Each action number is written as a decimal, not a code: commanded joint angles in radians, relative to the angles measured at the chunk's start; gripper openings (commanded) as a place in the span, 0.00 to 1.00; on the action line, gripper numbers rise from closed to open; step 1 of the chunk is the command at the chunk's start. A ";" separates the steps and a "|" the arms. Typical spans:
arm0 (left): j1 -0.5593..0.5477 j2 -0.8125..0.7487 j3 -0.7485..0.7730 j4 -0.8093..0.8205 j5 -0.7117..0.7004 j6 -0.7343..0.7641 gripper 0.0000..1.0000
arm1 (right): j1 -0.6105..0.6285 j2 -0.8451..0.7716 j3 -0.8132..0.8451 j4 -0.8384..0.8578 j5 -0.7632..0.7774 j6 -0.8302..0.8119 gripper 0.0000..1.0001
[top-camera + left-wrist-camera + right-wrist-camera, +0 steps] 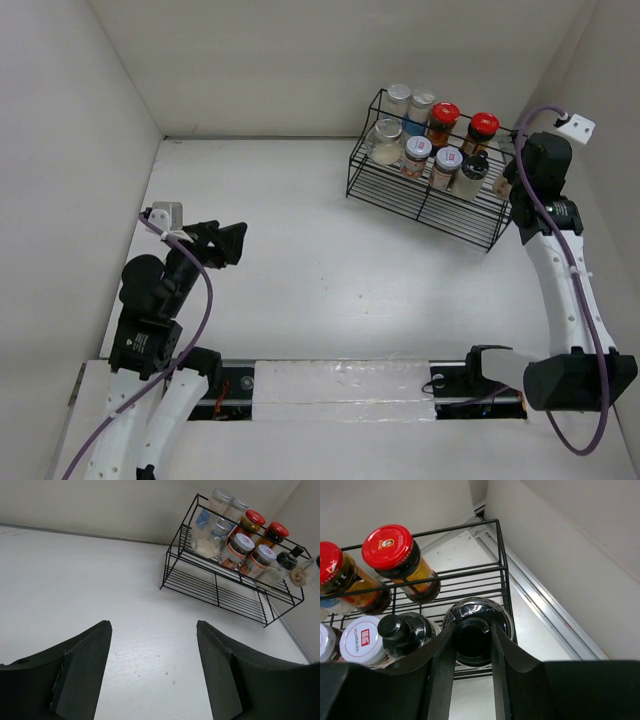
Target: Organize the condiment bottles
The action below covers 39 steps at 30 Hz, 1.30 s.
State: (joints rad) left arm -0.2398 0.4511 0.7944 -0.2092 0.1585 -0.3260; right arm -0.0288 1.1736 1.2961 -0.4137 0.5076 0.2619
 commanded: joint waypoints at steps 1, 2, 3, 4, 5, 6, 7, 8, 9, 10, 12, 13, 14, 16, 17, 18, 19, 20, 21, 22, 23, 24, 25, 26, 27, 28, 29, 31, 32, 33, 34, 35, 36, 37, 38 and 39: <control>0.005 0.017 0.028 0.031 0.018 0.012 0.65 | -0.026 0.014 -0.055 0.160 -0.075 0.002 0.19; 0.005 0.017 0.028 0.031 0.018 0.012 0.65 | -0.042 0.027 -0.070 0.170 -0.113 0.016 0.19; 0.005 0.017 0.028 0.031 0.018 0.012 0.67 | -0.051 0.027 -0.081 0.170 -0.129 0.025 0.19; 0.005 0.017 0.028 0.031 0.018 0.012 0.70 | -0.060 0.041 -0.090 0.170 -0.142 0.034 0.21; 0.005 0.017 0.028 0.031 0.018 0.012 0.76 | -0.060 0.041 -0.107 0.170 -0.142 0.048 0.25; 0.005 0.017 0.028 0.031 0.018 0.012 0.79 | -0.060 0.041 -0.119 0.182 -0.156 0.048 0.27; 0.005 0.017 0.028 0.031 0.018 0.012 0.82 | -0.060 0.041 -0.133 0.205 -0.174 0.059 0.29; 0.005 0.017 0.028 0.031 0.018 0.012 0.88 | -0.069 0.041 -0.155 0.205 -0.188 0.059 0.32; 0.005 0.017 0.028 0.031 0.018 0.012 0.92 | -0.069 0.052 -0.155 0.214 -0.199 0.068 0.34; 0.005 0.017 0.028 0.031 0.018 0.012 1.00 | -0.069 0.052 -0.165 0.214 -0.210 0.068 0.38; 0.005 0.017 0.028 0.031 0.018 0.012 1.00 | -0.079 0.052 -0.166 0.204 -0.210 0.082 0.65; 0.005 0.017 0.028 0.031 0.007 0.012 1.00 | -0.079 0.052 -0.166 0.204 -0.201 0.094 0.75; 0.005 0.017 0.028 0.031 0.007 0.012 1.00 | -0.079 0.052 -0.166 0.204 -0.192 0.094 0.86; 0.005 0.026 0.028 0.031 0.016 0.012 1.00 | -0.079 0.009 -0.146 0.184 -0.192 0.094 1.00; 0.005 0.026 0.028 0.031 0.016 0.012 1.00 | -0.079 -0.009 -0.133 0.164 -0.192 0.094 1.00; 0.005 0.026 0.028 0.031 0.016 0.012 1.00 | -0.079 -0.055 -0.104 0.164 -0.182 0.094 1.00; 0.005 0.026 0.028 0.031 0.016 0.012 1.00 | -0.079 -0.081 -0.092 0.152 -0.191 0.077 1.00; 0.005 0.017 0.028 0.031 0.016 0.012 1.00 | -0.079 -0.110 -0.080 0.151 -0.207 0.077 1.00; 0.005 0.017 0.028 0.031 0.016 0.012 1.00 | -0.079 -0.142 -0.071 0.151 -0.230 0.062 1.00; 0.005 0.017 0.028 0.040 0.016 0.012 1.00 | -0.079 -0.208 -0.060 0.161 -0.260 0.044 1.00; 0.005 0.008 0.028 0.041 0.016 0.012 1.00 | -0.079 -0.242 -0.060 0.161 -0.352 0.043 1.00; 0.005 0.008 0.019 0.041 0.016 0.012 1.00 | -0.069 -0.274 -0.060 0.161 -0.412 0.033 1.00; 0.005 0.008 0.019 0.050 0.006 0.012 1.00 | -0.069 -0.343 -0.084 0.182 -0.479 0.033 1.00; 0.005 0.008 0.019 0.050 0.006 0.012 1.00 | -0.056 -0.379 -0.112 0.206 -0.556 0.024 1.00; 0.005 0.008 0.019 0.050 0.006 0.012 1.00 | -0.042 -0.409 -0.144 0.240 -0.742 0.023 1.00; 0.005 0.008 0.019 0.050 0.006 0.012 1.00 | -0.042 -0.436 -0.179 0.309 -0.839 0.023 1.00; 0.005 0.008 0.019 0.050 0.006 0.012 1.00 | -0.030 -0.469 -0.239 0.338 -0.938 0.034 1.00; 0.005 0.008 0.019 0.060 0.006 0.001 1.00 | -0.002 -0.480 -0.297 0.395 -1.154 0.056 1.00; 0.005 0.008 0.019 0.060 0.006 0.001 1.00 | 0.010 -0.494 -0.364 0.410 -1.207 0.065 1.00; 0.005 0.008 0.019 0.060 0.006 0.001 1.00 | 0.024 -0.505 -0.394 0.411 -1.239 0.065 1.00; 0.005 0.008 0.019 0.070 0.006 0.001 1.00 | 0.052 -0.514 -0.423 0.411 -1.253 0.048 1.00; 0.005 0.008 0.009 0.070 0.018 0.001 1.00 | 0.065 -0.523 -0.476 0.385 -1.239 0.034 1.00; 0.005 0.008 -0.001 0.080 0.032 0.001 1.00 | 0.075 -0.541 -0.492 0.357 -1.216 0.001 1.00; 0.005 0.008 -0.010 0.100 0.064 0.001 1.00 | 0.075 -0.552 -0.503 0.327 -1.169 -0.019 1.00; 0.005 0.008 -0.011 0.100 0.064 0.001 1.00 | 0.085 -0.561 -0.514 0.308 -1.155 -0.032 1.00; 0.005 0.008 -0.020 0.111 0.078 -0.011 1.00 | 0.086 -0.580 -0.523 0.308 -1.146 -0.032 1.00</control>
State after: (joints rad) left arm -0.2394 0.4671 0.7910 -0.1829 0.1864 -0.3233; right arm 0.0425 0.6373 0.7795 -0.0990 -0.5968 0.2790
